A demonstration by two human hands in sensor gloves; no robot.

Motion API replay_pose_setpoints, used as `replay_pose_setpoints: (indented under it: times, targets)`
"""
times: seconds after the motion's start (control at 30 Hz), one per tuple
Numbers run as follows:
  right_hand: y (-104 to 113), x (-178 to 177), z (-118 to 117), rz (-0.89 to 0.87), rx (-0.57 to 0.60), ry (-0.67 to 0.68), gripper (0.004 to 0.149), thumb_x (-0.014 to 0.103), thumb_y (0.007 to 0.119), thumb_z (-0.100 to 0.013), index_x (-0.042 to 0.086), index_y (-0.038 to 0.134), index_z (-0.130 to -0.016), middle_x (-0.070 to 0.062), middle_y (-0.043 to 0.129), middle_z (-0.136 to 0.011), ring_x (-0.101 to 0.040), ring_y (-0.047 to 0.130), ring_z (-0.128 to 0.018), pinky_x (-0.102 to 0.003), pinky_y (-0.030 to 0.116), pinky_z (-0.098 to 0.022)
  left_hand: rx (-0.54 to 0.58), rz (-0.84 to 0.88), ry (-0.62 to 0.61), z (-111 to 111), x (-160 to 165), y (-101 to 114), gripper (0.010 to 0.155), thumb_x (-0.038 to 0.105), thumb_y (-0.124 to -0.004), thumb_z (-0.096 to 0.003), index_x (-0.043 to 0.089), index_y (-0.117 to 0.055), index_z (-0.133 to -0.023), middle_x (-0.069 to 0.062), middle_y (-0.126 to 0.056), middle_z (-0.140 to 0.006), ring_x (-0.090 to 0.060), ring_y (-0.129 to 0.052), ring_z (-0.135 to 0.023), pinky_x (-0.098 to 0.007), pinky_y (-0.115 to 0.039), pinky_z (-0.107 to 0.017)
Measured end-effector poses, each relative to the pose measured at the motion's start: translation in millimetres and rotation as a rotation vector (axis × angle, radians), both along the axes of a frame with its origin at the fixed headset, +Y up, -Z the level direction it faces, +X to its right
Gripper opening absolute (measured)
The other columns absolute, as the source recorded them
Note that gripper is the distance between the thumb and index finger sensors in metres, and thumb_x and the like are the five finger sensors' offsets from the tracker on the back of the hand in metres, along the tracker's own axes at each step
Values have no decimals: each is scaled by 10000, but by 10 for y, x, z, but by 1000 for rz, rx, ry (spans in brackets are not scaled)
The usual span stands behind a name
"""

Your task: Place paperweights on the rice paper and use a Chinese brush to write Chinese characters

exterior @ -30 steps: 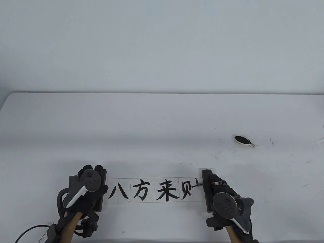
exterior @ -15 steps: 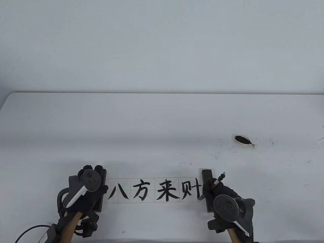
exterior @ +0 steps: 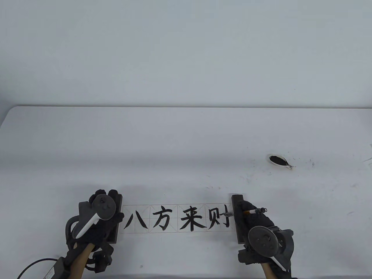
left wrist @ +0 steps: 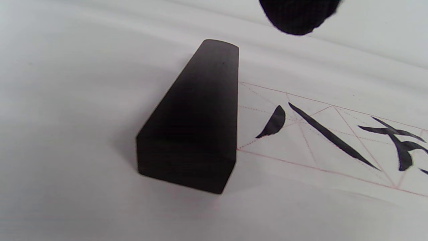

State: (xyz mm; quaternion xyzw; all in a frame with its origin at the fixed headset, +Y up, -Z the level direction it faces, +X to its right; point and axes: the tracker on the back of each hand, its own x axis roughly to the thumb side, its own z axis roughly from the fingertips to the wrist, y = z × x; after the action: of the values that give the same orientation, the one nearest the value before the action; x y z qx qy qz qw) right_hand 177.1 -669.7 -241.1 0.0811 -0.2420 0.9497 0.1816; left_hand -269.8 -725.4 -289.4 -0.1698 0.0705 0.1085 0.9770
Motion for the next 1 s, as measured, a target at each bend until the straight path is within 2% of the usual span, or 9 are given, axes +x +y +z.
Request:
replay_pose_setpoints:
  times: [0.47, 0.63, 0.73, 1.0]
  targets:
    - [-40, -69, -19, 67, -60, 32, 417, 389, 650, -565, 79, 808, -796, -124, 982, -613, -234, 1016, -422, -315, 869, -285, 0, 0, 0, 0, 0, 0, 824, 529, -590, -528, 397, -70, -1153, -77, -37, -1253, -373, -125, -1199, -518, -133, -862]
    - [-23, -56, -22, 20, -101, 77, 407, 390, 654, -562, 86, 826, -771, -113, 993, -581, -226, 1019, -393, -306, 870, -266, -1, 0, -2, 4, -5, 0, 823, 529, -590, -528, 396, -71, -1154, -80, -37, -1252, -371, -127, -1199, -518, -133, -862]
    - [-13, -12, -34, -74, -140, 115, 404, 394, 655, -561, 89, 833, -758, -105, 999, -562, -216, 1022, -374, -298, 871, -253, -1, 0, -2, 3, -4, 0, 823, 529, -590, -528, 397, -70, -1153, -76, -38, -1252, -370, -127, -1199, -518, -133, -862]
    - [21, 95, -29, -196, -101, 99, 410, 399, 658, -559, 86, 832, -759, -100, 1001, -557, -206, 1023, -363, -287, 872, -243, -1, 0, -2, 3, -4, 0, 824, 530, -589, -528, 399, -68, -1152, -74, -36, -1253, -368, -126, -1200, -518, -132, -862]
